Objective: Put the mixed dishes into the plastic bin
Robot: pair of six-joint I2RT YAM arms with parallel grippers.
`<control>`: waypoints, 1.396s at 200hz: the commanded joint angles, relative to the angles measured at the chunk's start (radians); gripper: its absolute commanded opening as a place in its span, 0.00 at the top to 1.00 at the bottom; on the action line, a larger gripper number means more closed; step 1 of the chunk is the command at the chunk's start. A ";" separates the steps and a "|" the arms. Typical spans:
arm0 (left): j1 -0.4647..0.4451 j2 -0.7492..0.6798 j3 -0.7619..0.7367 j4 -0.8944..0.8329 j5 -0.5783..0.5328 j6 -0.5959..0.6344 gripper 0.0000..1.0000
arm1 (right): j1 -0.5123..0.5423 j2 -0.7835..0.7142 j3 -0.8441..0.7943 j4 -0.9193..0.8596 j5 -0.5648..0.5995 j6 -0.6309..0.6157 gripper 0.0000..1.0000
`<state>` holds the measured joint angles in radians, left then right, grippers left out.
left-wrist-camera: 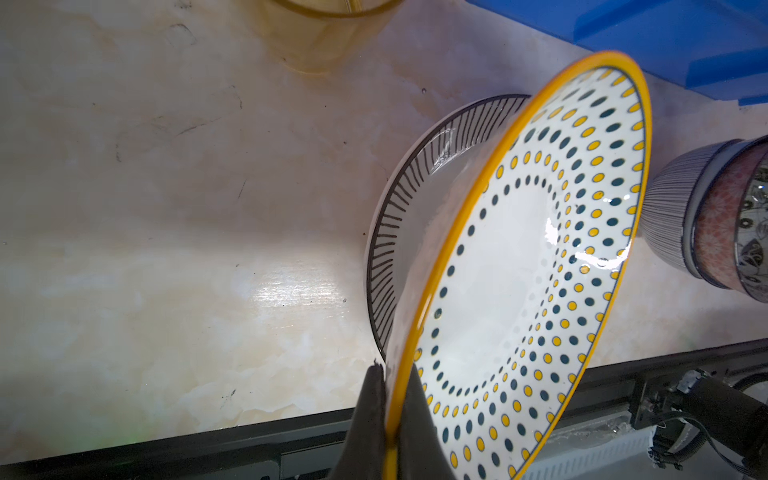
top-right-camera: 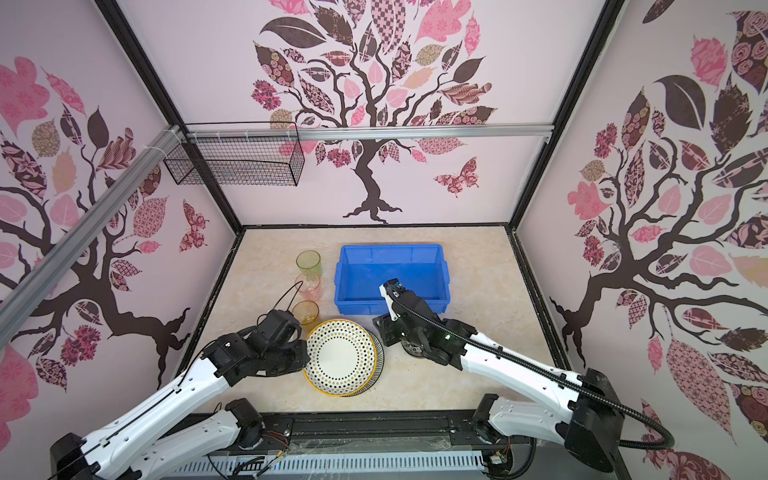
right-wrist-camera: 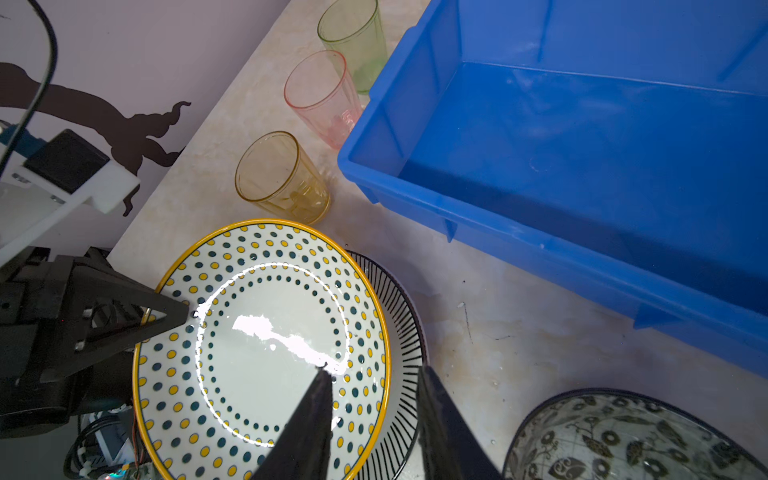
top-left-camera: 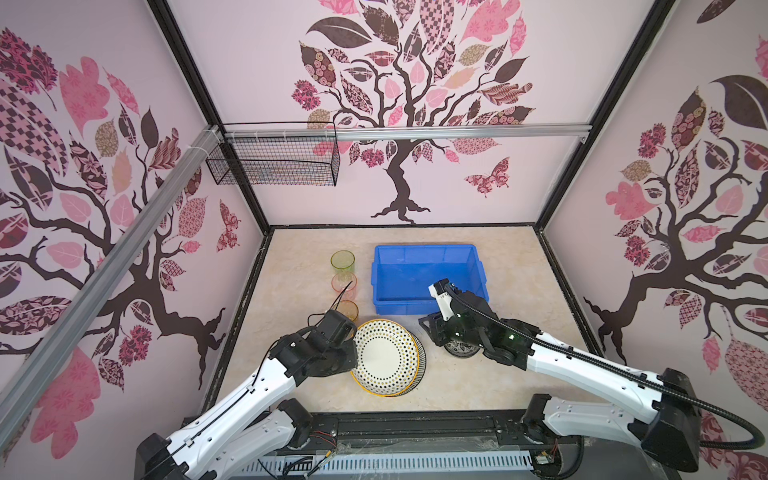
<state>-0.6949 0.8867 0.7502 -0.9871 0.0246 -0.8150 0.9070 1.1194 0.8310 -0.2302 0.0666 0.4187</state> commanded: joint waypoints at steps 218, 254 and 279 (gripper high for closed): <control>0.142 0.330 0.431 0.321 0.149 0.177 1.00 | -0.220 -0.190 0.024 -0.105 0.218 0.008 0.52; 0.158 0.419 0.491 0.365 0.187 0.183 1.00 | -0.227 -0.181 0.041 -0.112 0.234 -0.010 0.50; 0.174 0.473 0.523 0.395 0.219 0.183 1.00 | -0.249 -0.170 0.051 -0.110 0.227 -0.015 0.49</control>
<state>-0.5373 1.3399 1.1793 -0.7322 0.1684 -0.6369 0.6792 0.9466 0.8257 -0.3294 0.2993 0.4171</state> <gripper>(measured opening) 0.064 0.503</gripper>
